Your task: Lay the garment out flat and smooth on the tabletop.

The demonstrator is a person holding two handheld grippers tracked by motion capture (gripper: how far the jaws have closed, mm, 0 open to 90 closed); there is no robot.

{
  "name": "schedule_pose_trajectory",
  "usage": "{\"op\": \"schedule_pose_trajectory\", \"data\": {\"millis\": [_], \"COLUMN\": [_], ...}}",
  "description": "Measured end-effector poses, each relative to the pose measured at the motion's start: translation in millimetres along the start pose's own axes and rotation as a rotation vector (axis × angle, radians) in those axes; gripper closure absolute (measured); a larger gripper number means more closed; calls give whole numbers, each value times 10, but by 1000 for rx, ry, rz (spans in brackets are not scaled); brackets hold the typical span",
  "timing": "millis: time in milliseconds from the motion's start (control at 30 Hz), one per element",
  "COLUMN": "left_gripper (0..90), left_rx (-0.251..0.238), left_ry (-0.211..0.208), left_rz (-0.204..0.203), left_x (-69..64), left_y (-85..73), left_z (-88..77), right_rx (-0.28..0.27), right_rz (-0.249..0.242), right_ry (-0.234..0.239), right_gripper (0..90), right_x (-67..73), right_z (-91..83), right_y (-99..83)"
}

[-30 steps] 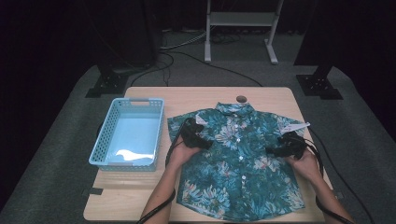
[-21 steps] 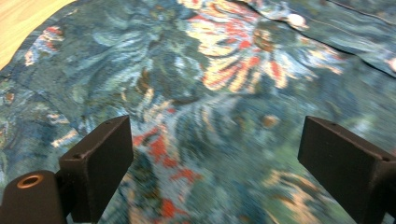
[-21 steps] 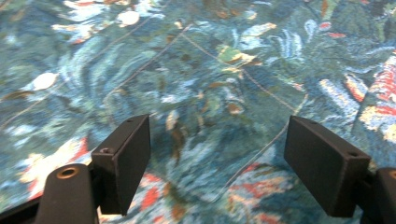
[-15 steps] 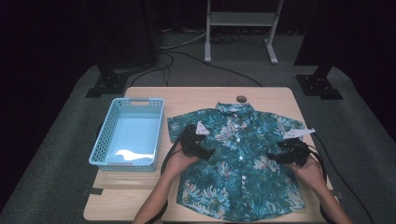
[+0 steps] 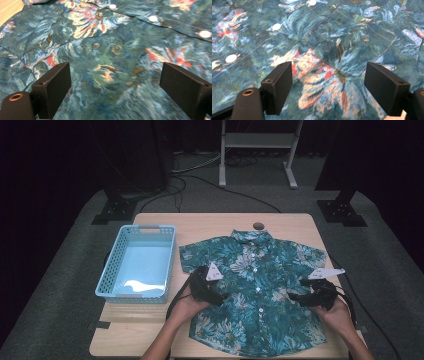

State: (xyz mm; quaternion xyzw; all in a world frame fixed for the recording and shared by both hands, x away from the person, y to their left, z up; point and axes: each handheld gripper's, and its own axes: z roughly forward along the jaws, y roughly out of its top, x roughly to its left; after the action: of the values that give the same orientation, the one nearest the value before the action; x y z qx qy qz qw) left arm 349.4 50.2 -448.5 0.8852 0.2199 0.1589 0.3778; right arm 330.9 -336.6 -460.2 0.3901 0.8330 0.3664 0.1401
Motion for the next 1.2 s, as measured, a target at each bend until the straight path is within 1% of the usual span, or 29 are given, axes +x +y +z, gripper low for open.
{"op": "schedule_pose_trajectory", "data": {"millis": [67,133,200,300,367,433,600,700,733,933,1033,1200], "left_gripper": [95,95,95,95,95,95,95,95,95,95,95,95], "left_rx": [-14,-28,-43,-52,-61,-69,-85,-86,-90,-115,-121,-126], "left_ry": [-4,2,3,8,2,2,-6,-4,-6,-11,-10,-7], "left_rz": [-7,-15,-31,-42,-52,-51,-59,-48,-50,-60,-69,-73], "left_x": [-27,-51,-68,-100,-125,-148,-201,-249,-265,-340,-366,-409], "left_y": [-38,-85,-138,-205,-240,-265,-296,-299,-300,-336,-361,-388], "left_z": [-47,-94,-141,-195,-230,-263,-307,-319,-323,-361,-379,-419], "right_rx": [-6,-5,-13,-10,-11,-11,-18,-19,-21,-48,-58,-75], "right_rz": [-1,-5,-8,-17,-14,-11,4,11,14,26,32,39], "right_ry": [3,1,5,4,4,5,6,8,9,9,6,-1], "right_gripper": [222,222,222,222,222,222,223,222,222,222,222,222], "right_x": [25,54,85,130,145,160,181,193,200,249,268,304], "right_z": [-22,-42,-64,-90,-110,-135,-201,-238,-252,-351,-393,-463], "right_y": [-29,-57,-91,-149,-186,-231,-338,-392,-408,-505,-552,-623]}}
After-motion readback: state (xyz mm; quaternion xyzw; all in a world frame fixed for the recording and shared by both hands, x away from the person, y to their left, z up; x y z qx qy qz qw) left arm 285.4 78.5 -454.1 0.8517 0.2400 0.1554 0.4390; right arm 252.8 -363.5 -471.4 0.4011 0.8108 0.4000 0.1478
